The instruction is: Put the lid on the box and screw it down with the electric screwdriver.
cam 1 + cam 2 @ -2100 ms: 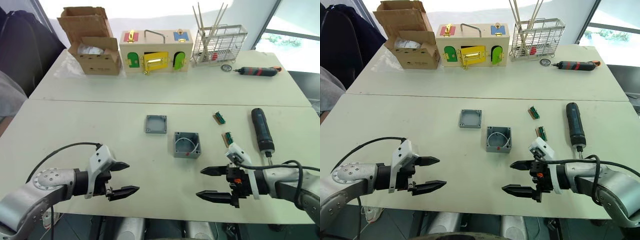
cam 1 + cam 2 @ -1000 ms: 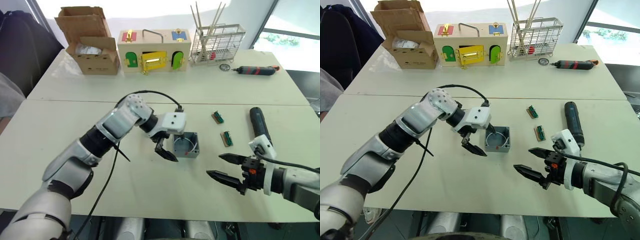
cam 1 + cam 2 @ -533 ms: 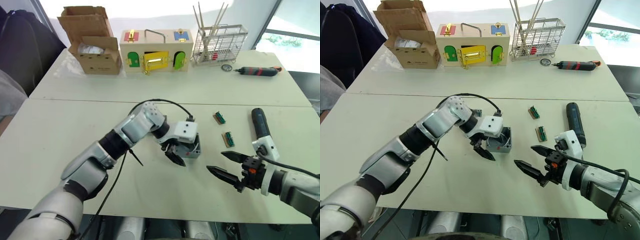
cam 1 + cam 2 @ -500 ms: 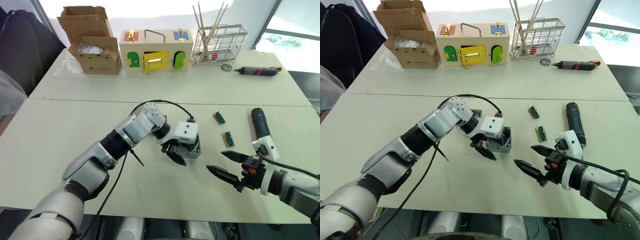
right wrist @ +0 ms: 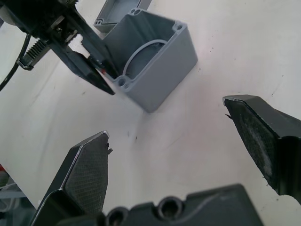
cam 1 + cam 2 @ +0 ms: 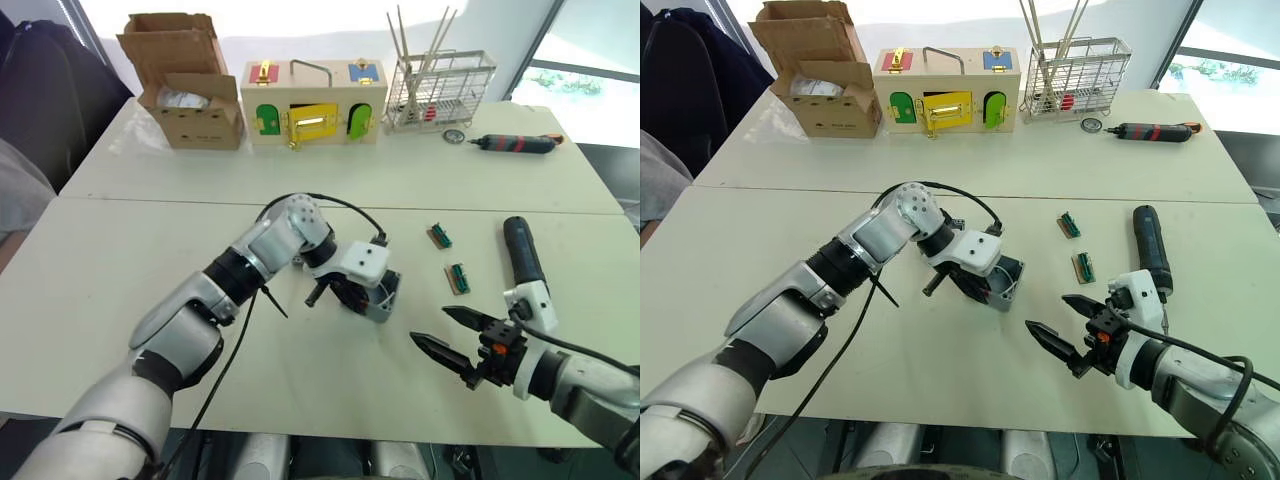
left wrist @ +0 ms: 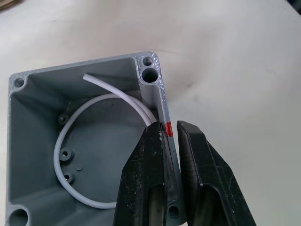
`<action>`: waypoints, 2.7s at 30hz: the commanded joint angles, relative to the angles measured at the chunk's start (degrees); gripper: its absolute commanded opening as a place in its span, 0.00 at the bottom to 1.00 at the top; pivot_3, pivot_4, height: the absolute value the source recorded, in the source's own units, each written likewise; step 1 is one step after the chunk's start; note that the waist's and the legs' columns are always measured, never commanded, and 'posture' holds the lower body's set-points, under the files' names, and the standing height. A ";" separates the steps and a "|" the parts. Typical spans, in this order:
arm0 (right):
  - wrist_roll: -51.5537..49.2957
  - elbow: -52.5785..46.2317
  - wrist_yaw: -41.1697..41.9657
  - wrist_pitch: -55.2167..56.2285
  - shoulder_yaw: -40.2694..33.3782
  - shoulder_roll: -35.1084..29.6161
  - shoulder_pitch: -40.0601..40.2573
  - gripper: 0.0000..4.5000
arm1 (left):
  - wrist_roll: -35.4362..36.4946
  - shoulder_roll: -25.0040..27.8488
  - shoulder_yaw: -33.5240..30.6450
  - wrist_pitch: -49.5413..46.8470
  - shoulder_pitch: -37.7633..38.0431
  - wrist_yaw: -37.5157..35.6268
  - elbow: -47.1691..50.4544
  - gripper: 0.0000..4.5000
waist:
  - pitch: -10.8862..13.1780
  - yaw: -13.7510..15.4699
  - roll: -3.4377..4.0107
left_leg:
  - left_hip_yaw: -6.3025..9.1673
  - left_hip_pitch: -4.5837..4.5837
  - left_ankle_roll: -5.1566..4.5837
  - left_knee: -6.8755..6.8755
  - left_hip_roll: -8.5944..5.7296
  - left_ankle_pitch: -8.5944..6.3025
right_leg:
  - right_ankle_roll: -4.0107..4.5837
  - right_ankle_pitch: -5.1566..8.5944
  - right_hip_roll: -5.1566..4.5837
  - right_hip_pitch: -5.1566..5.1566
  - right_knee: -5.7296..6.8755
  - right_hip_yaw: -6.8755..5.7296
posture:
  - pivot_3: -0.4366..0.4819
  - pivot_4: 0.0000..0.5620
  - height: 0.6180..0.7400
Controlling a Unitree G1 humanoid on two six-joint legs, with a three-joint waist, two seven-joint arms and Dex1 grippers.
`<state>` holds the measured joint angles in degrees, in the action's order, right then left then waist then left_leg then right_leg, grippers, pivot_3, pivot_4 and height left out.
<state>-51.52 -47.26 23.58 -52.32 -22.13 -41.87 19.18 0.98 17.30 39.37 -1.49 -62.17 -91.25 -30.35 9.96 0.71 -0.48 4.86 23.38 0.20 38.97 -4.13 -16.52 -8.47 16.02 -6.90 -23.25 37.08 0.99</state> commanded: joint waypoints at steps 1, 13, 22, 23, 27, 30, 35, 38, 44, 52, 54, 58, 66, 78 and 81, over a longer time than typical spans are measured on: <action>0.51 -3.00 -0.83 1.64 -0.45 0.61 1.02 1.00 | 3.40 -1.03 -1.60 6.54 -3.32 -1.25 -3.61 0.01 | 0.00 0.14 0.00 | 0.00 0.01 0.00 0.01 0.00 0.00 | 0.00 0.00 0.00 0.00 0.00 0.00 | 0.48 0.27 0.93; 1.53 -5.22 -3.24 3.10 1.09 1.89 3.33 1.00 | 3.40 -2.30 5.44 26.35 -7.02 -1.25 -17.52 0.01 | 0.01 -0.05 -0.01 | -0.02 0.02 -0.12 0.07 -0.03 -0.07 | -0.05 0.03 -0.01 0.02 0.03 0.00 | 0.48 0.27 0.93; 1.81 -3.94 -2.88 3.39 2.21 1.00 1.60 1.00 | 4.72 -1.76 7.16 29.50 -8.12 -1.25 -20.11 0.26 | 0.00 -0.06 -0.01 | -0.02 0.02 -0.16 0.11 -0.03 -0.09 | -0.06 0.04 -0.01 0.03 0.05 0.00 | 0.48 0.27 0.93; 1.77 -3.76 -2.69 3.35 2.20 0.78 1.37 1.00 | 5.07 -1.61 7.10 29.25 -8.16 -1.25 -19.97 0.36 | 0.01 -0.06 -0.01 | -0.02 0.02 -0.17 0.10 -0.03 -0.10 | -0.07 0.04 -0.01 0.03 0.05 0.00 | 0.48 0.27 0.93; 1.78 -3.22 -0.89 2.99 2.43 -1.45 -0.17 1.00 | 3.86 0.38 2.39 25.88 -9.22 -1.25 -17.47 0.68 | 0.01 -0.05 -0.02 | -0.02 0.02 -0.17 0.11 -0.03 -0.10 | -0.08 0.05 -0.01 0.03 0.07 0.00 | 0.48 0.27 0.93; -0.51 -3.51 1.71 1.66 -0.41 -5.13 -1.26 1.00 | 8.77 3.96 -6.04 13.60 -11.04 -1.25 -11.13 0.68 | 0.05 -0.24 -0.01 | -0.03 0.04 -0.18 0.12 -0.03 -0.10 | -0.09 0.05 0.00 0.00 0.08 0.01 | 0.48 0.27 0.93; -7.67 -1.40 6.53 -0.82 -5.46 -13.91 -8.86 1.00 | 7.22 9.88 -16.94 -5.82 -12.63 11.44 -7.76 0.68 | 0.03 -0.73 0.01 | -0.01 0.00 -0.27 0.12 0.00 -0.15 | -0.12 0.07 0.02 0.02 0.10 0.00 | 0.48 0.27 0.93; -7.01 3.02 10.52 -0.62 -3.03 -19.70 -17.05 1.00 | 2.85 10.17 -19.95 -27.13 -15.82 25.55 -11.78 0.68 | 0.04 -1.06 -0.01 | 0.03 -0.02 -0.27 0.13 -0.01 -0.15 | -0.14 0.08 0.03 0.07 0.13 -0.05 | 0.48 0.27 0.93; -1.42 10.62 16.72 2.46 7.95 -22.40 -32.15 1.00 | 1.87 6.40 -24.23 -61.96 -16.12 40.27 -14.62 0.68 | 0.08 -1.40 -0.07 | 0.06 0.04 -0.42 0.15 -0.13 -0.24 | -0.28 0.16 0.04 0.02 0.20 -0.08 | 0.48 0.27 0.93; 1.92 10.49 15.66 2.14 14.19 -17.83 -37.41 1.00 | 2.34 0.63 -27.22 -70.41 -13.08 50.75 -14.87 0.68 | 0.09 -1.12 -0.09 | 0.02 0.16 0.16 0.16 -0.07 0.07 | -0.27 0.16 -0.08 -0.17 0.21 0.00 | 0.48 0.27 0.93; 1.85 9.38 14.43 1.60 13.98 -16.68 -37.06 1.00 | 2.68 -0.23 -26.39 -72.43 -12.43 51.03 -14.11 0.68 | 0.09 -1.06 -0.09 | 0.02 0.16 0.18 0.16 -0.09 0.08 | -0.27 0.16 -0.10 -0.18 0.23 0.00 | 0.48 0.27 0.93; 1.71 7.57 11.95 0.72 12.85 -15.20 -35.22 1.00 | 3.04 -0.81 -24.69 -74.54 -11.01 50.69 -12.50 0.68 | 0.09 -1.21 -0.09 | 0.00 0.16 0.19 0.11 -0.11 0.07 | -0.27 0.15 -0.12 -0.22 0.23 0.04 | 0.48 0.27 0.93; -0.03 3.89 8.23 -0.58 8.42 -13.65 -30.54 1.00 | 1.19 -2.41 -18.09 -71.13 -7.15 49.98 -13.73 0.56 | 0.01 -0.14 0.00 | -0.07 0.08 0.20 0.13 -0.13 0.08 | -0.26 0.15 -0.15 -0.15 0.24 0.12 | 0.48 0.27 0.93; -5.00 7.76 3.60 2.17 0.08 -6.32 -28.50 1.00 | 2.08 -3.31 -26.77 -62.61 -4.21 55.64 -9.04 0.01 | -0.22 0.16 0.04 | -0.04 -0.06 0.10 0.16 -0.16 0.02 | -0.25 0.15 -0.19 0.05 0.25 0.11 | 0.48 0.27 0.93; -3.65 13.70 -0.68 5.21 0.66 -0.39 -35.05 1.00 | 5.49 -3.19 -38.53 -38.23 -4.56 62.44 -7.18 0.01 | -0.14 0.14 -0.08 | -0.02 -0.07 0.40 0.17 -0.16 0.19 | -0.23 0.13 -0.23 0.02 0.32 0.11 | 0.48 0.27 0.93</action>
<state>-55.33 -35.87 25.33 -49.89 -20.17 -43.69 -12.82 4.24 13.93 7.81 -53.87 -64.16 -32.98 -39.97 9.83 0.85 -0.56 4.83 23.44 0.67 39.14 -4.28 -16.28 -8.66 16.12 -7.13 -23.42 37.41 1.11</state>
